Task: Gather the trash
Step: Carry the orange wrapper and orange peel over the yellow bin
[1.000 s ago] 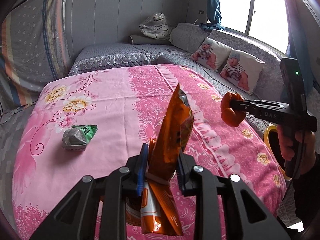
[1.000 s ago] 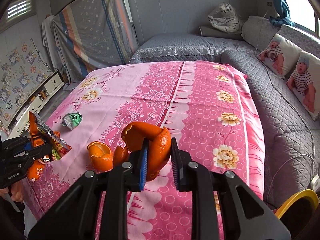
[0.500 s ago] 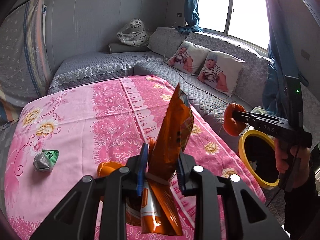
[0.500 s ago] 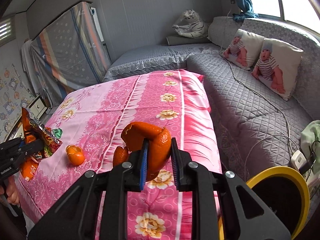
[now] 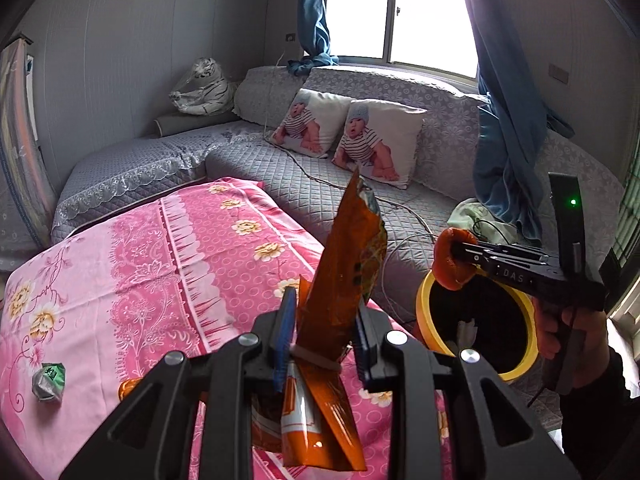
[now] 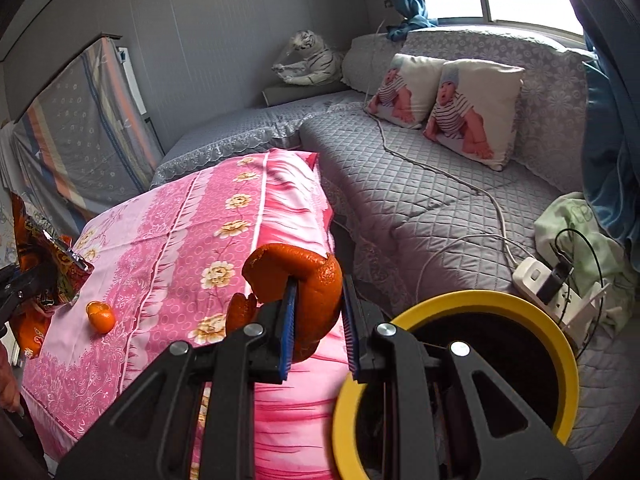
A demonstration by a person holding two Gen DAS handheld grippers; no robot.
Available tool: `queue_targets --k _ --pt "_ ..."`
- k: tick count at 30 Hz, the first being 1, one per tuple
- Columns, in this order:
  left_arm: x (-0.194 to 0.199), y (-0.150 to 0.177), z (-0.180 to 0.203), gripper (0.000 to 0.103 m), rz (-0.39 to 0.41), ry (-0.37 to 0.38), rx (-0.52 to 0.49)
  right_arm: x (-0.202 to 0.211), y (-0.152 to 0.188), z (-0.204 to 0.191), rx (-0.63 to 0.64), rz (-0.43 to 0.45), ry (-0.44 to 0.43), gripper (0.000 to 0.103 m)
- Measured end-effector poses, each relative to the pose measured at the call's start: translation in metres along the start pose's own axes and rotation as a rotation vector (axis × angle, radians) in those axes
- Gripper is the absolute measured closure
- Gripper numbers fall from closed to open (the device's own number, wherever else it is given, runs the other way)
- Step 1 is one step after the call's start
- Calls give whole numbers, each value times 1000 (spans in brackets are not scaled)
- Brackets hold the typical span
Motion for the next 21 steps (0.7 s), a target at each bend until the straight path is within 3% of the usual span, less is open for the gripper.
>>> queue_targets --k 14,21 --pt "-65 -26 96 79 -32 153 -160 21 31 99 -139 9 183 83" --pt "-94 -26 135 78 -56 213 -208 19 48 129 -183 -15 233 83"
Point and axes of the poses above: each gripper's, at about its wrist camera, not at the fingertips, and x roughly against the way its jaws point, z to its right, y to its underside, the point moved 3 cm from there along -x, roughly the way its jaws point, and after that the axes turned 6 degrees about y, right-handed, at the moved point
